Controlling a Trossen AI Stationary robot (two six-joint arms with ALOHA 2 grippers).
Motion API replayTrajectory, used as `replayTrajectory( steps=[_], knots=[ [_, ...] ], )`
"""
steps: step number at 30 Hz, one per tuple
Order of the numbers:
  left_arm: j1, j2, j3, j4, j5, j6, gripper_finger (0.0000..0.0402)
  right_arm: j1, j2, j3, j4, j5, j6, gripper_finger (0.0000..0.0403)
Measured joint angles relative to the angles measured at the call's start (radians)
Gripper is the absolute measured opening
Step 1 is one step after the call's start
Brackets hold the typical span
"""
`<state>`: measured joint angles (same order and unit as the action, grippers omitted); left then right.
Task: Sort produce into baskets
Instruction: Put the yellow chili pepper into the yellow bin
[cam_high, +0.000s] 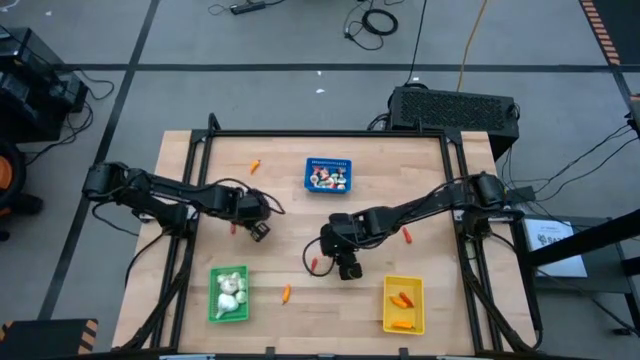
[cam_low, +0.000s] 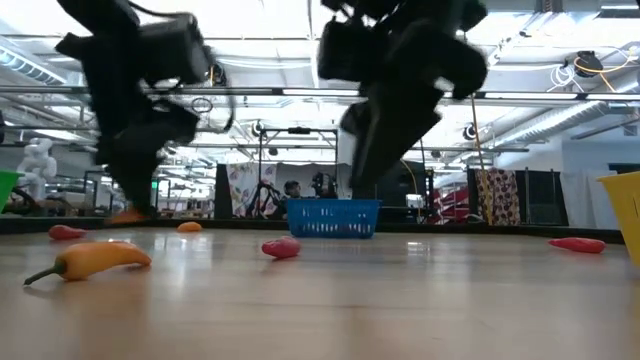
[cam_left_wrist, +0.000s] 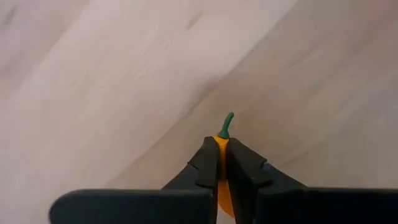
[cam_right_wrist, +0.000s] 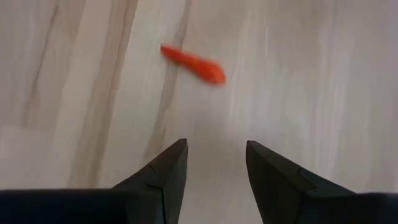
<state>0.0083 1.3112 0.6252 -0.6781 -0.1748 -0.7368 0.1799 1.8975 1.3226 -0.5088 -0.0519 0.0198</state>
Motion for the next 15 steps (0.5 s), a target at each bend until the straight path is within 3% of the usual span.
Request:
replayTrajectory(
  steps=[4,8,15],
  knots=[
    [-0.025,-0.026,0.032,0.226,0.031,0.055,0.0027,0.039,-0.071,0.0,-0.168,0.046,0.11,0.0155],
    [-0.062,-0.026,0.034,0.578,0.11,0.09,0.0028,0.115,-0.147,0.0,-0.358,0.207,0.233,0.0155],
    [-0.179,0.136,0.035,1.085,0.129,0.099,0.0028,0.277,-0.29,0.0,-0.633,0.454,0.59,0.0155]
  ],
)
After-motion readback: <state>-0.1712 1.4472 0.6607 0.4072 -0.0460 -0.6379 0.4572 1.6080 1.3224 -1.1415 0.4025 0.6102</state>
